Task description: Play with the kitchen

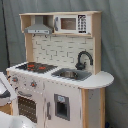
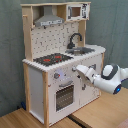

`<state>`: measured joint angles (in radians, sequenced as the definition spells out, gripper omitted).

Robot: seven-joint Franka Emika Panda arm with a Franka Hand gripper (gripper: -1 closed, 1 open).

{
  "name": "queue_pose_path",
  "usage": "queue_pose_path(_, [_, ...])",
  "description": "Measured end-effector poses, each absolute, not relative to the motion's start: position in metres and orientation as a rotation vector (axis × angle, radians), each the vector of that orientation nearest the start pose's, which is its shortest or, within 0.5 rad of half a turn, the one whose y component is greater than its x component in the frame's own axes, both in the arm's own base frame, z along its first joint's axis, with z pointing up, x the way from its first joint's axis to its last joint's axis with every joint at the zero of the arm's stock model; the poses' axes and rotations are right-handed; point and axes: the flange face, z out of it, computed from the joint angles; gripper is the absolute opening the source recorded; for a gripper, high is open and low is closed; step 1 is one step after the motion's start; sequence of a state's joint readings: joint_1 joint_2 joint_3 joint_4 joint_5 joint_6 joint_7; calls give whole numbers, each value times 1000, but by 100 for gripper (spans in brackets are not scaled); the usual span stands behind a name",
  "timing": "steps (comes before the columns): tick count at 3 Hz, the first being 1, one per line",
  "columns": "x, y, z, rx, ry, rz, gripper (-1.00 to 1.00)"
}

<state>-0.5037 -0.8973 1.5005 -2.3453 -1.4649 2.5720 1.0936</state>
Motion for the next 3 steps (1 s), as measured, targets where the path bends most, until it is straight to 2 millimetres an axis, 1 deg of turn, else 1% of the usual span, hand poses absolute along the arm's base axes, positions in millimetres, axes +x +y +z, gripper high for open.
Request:
queue_pose_path(2, [245,412,376,1243,1116,1360,100])
queue_pose_path(3, [257,376,369,1305,1098,1310,100])
